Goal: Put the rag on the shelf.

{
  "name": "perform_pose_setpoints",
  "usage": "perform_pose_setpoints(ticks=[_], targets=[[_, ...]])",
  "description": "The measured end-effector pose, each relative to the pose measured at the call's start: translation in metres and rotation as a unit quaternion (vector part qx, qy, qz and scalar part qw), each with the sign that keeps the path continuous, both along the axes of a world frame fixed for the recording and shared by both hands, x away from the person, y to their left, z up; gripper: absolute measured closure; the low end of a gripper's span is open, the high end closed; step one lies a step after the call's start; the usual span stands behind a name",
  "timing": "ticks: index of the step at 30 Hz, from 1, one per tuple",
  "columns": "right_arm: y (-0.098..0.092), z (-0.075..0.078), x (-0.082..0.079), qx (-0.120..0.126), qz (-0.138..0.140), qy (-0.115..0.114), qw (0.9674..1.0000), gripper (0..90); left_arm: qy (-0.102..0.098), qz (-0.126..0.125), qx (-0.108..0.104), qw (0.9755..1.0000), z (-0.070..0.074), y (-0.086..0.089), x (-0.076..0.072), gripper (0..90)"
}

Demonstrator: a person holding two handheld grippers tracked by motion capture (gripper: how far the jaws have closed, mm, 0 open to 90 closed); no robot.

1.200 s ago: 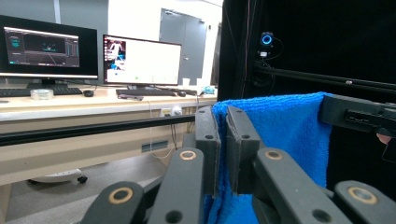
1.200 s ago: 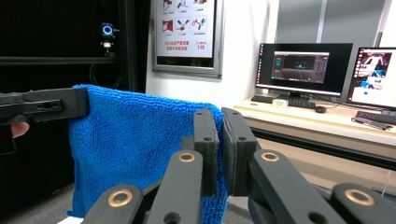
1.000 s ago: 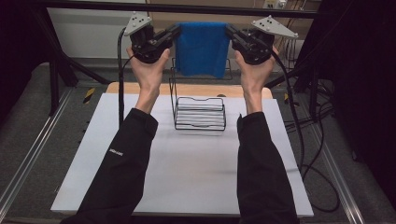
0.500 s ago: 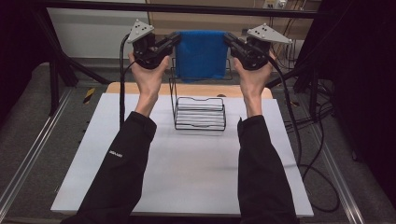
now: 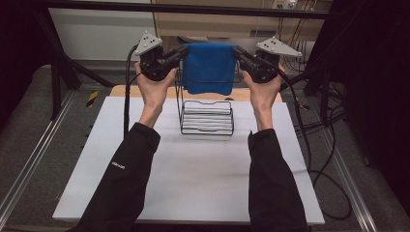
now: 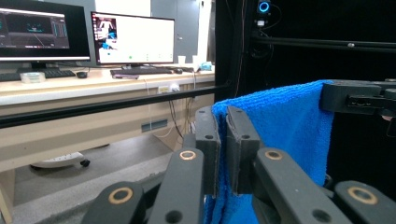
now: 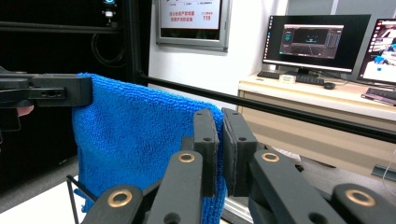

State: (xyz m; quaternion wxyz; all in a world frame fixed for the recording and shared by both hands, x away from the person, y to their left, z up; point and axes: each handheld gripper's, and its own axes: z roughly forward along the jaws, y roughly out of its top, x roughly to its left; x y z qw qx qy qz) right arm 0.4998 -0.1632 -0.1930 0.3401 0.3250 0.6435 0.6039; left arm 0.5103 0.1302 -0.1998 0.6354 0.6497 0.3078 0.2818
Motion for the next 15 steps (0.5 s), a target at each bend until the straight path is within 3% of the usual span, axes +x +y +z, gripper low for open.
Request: perform_pose_setpoints(ticks=[15], targets=[[-0.001,-0.014,-0.013,-0.009,0.014,0.014,0.9998,85.4,0.005,-0.013,0.011,0.9998,-0.015,0.006,-0.01,84.2]])
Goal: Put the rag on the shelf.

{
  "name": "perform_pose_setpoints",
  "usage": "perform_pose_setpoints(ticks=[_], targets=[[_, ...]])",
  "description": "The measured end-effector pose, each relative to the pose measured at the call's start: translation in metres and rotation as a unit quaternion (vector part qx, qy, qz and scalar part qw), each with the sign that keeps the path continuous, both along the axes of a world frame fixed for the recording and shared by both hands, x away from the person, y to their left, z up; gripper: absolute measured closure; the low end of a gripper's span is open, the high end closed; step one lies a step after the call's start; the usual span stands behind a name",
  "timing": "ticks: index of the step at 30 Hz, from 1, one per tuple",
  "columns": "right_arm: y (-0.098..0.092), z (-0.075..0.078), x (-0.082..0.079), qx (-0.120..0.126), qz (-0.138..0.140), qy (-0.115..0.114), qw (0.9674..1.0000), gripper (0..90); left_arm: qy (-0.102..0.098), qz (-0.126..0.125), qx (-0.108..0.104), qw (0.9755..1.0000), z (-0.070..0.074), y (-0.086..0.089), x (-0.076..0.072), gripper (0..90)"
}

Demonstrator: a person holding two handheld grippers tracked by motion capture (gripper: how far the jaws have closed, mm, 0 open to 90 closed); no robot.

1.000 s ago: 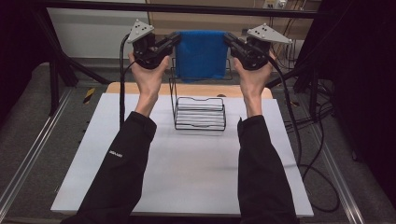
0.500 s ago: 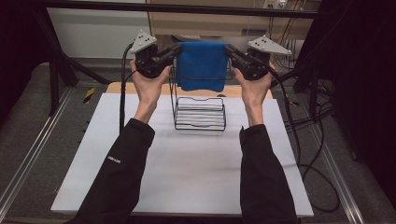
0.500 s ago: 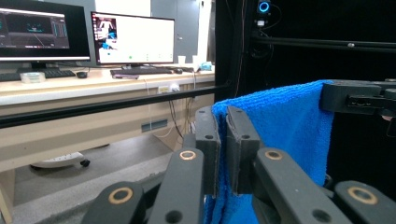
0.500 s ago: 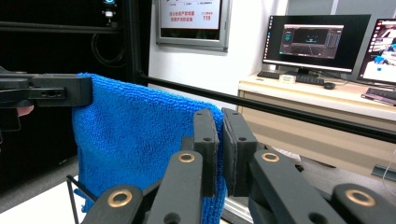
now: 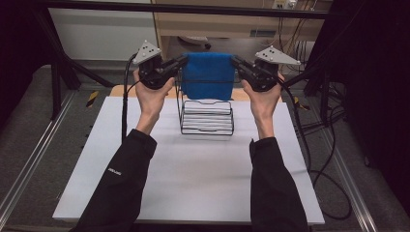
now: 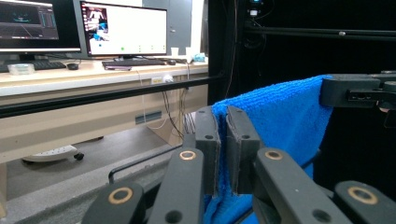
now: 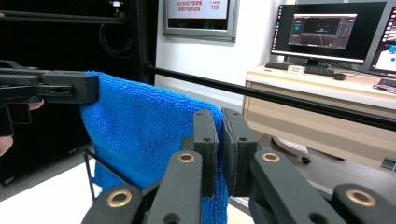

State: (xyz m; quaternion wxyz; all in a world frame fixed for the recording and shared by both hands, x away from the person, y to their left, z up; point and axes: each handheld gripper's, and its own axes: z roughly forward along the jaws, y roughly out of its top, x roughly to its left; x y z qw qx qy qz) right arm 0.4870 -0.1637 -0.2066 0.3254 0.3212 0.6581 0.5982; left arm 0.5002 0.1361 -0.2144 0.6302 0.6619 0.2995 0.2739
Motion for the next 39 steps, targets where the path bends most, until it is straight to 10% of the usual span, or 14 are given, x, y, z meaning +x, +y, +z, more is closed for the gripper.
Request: perform_pose_setpoints(ticks=[39], targets=[[-0.004,-0.024,-0.023,-0.036,0.046,0.065,0.9961,84.5,0.053,-0.032,0.066,0.9959,-0.024,0.006,-0.021,82.3]])
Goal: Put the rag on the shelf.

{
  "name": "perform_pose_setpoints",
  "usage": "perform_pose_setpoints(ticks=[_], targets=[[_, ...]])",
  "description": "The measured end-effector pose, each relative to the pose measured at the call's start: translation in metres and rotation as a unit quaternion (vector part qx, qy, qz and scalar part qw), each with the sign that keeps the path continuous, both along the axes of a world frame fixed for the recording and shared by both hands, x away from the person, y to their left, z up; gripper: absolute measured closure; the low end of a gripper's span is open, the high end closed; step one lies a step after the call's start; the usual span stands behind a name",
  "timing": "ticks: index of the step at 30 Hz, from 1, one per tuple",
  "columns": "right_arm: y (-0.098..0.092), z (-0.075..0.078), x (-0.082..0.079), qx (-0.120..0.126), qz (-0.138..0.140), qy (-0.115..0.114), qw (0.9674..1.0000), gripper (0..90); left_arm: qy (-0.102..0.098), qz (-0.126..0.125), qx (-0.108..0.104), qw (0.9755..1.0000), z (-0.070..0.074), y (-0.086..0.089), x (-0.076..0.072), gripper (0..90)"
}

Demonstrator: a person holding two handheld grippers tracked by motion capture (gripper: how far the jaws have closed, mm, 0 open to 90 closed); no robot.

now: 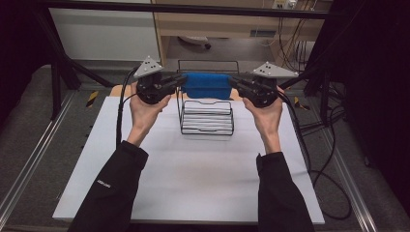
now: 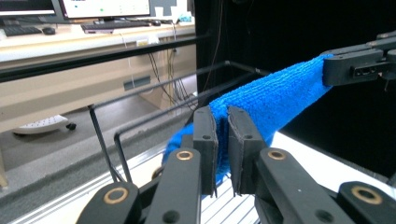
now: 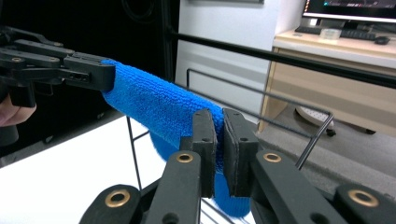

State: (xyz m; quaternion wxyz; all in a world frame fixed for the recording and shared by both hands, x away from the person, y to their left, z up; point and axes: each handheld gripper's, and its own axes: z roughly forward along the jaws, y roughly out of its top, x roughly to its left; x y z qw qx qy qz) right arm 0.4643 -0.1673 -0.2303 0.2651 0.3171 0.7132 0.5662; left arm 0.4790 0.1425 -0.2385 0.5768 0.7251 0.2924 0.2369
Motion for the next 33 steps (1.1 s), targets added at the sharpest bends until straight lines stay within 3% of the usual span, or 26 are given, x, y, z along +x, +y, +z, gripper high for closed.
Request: perform_pose_setpoints(ticks=[15,20,26,29,33], targets=[[-0.001,-0.018,-0.002,-0.013,0.011,0.024,0.9996,84.1,0.026,-0.009,0.036,0.999,-0.016,0.001,-0.004,80.2],[-0.001,-0.019,-0.001,-0.016,0.01,0.025,0.9995,84.0,0.034,-0.017,0.035,0.9987,-0.006,0.006,-0.007,74.6],[-0.001,-0.022,-0.001,-0.021,0.011,0.024,0.9994,84.0,0.028,-0.011,0.01,0.9995,0.013,0.017,-0.01,70.4],[-0.001,-0.023,-0.001,-0.026,0.012,0.023,0.9993,83.6,0.036,-0.006,0.008,0.9993,0.017,0.018,-0.009,73.0],[0.0,-0.024,-0.002,-0.03,0.014,0.02,0.9992,82.6,0.059,-0.01,0.025,0.9979,0.013,0.011,-0.005,80.2]])
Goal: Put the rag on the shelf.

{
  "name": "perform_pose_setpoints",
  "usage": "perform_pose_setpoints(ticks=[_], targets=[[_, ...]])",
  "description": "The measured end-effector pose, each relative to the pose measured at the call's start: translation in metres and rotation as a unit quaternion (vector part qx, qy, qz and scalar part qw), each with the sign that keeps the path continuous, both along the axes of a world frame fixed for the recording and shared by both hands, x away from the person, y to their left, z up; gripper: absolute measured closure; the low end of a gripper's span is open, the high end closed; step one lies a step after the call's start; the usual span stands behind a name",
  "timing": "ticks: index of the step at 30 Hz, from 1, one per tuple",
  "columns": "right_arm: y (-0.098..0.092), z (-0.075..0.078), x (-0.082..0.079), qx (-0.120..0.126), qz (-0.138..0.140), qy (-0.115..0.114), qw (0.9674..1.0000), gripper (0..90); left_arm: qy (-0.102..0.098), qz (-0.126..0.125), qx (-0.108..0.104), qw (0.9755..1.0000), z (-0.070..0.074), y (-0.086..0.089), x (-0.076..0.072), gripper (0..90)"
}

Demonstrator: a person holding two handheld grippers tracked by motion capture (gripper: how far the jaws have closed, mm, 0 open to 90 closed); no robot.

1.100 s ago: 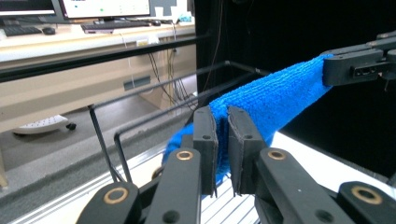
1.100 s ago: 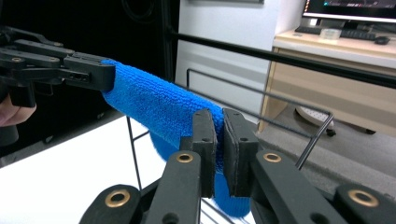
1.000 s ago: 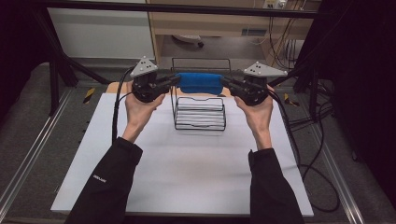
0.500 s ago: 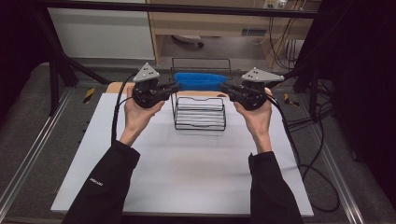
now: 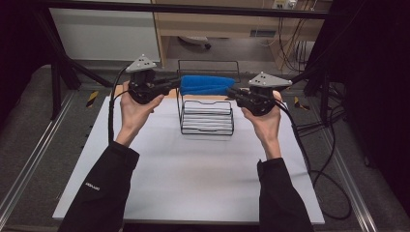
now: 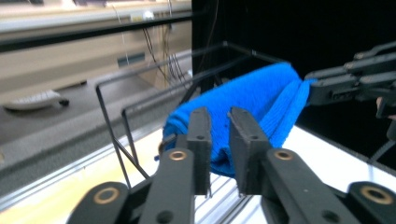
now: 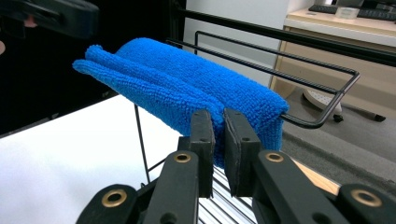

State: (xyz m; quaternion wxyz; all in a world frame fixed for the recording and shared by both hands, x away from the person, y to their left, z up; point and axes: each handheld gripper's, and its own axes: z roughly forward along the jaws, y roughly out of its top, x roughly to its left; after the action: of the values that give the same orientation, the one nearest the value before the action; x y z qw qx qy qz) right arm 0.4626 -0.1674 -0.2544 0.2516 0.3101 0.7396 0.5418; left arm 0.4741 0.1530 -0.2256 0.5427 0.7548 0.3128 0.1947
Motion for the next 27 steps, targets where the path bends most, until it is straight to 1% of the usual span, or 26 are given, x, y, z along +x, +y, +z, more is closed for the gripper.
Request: perform_pose_setpoints(ticks=[2,5,10,12,14,17,20,22,24,27], targets=[[0.0,-0.001,0.0,-0.003,0.002,-0.001,1.0,81.9,0.01,-0.011,0.01,0.9998,-0.004,-0.006,0.002,83.2],[0.0,-0.002,0.0,-0.006,0.003,0.0,1.0,81.0,0.018,-0.021,0.03,0.9991,-0.011,-0.013,0.003,86.2],[0.0,-0.004,0.0,-0.01,0.006,0.003,0.9999,79.2,0.028,-0.023,0.06,0.9976,-0.018,-0.02,0.005,89.2],[-0.001,-0.005,0.0,-0.009,0.006,0.003,0.9999,77.8,0.028,-0.023,0.065,0.9972,-0.02,-0.021,0.005,89.5],[-0.001,-0.005,0.0,-0.009,0.006,0.003,0.9999,75.8,0.028,-0.023,0.065,0.9972,-0.022,-0.023,0.006,89.6],[-0.002,-0.006,-0.001,0.002,0.01,0.001,1.0,70.5,0.03,-0.022,0.07,0.9968,-0.027,-0.025,0.007,89.7],[-0.003,-0.005,-0.002,0.014,0.015,-0.001,0.9998,67.9,0.034,-0.019,0.078,0.9962,-0.032,-0.025,0.009,89.8],[-0.003,-0.005,-0.003,0.017,0.018,0.001,0.9997,70.3,0.037,-0.019,0.078,0.9961,-0.036,-0.025,0.01,89.8],[-0.003,-0.007,-0.002,0.016,0.021,0.013,0.9996,77.2,0.036,-0.018,0.078,0.9961,-0.038,-0.025,0.011,89.8],[-0.003,-0.013,0.001,0.011,0.014,0.033,0.9993,84.9,0.036,-0.016,0.082,0.9959,-0.043,-0.024,0.011,89.9]])
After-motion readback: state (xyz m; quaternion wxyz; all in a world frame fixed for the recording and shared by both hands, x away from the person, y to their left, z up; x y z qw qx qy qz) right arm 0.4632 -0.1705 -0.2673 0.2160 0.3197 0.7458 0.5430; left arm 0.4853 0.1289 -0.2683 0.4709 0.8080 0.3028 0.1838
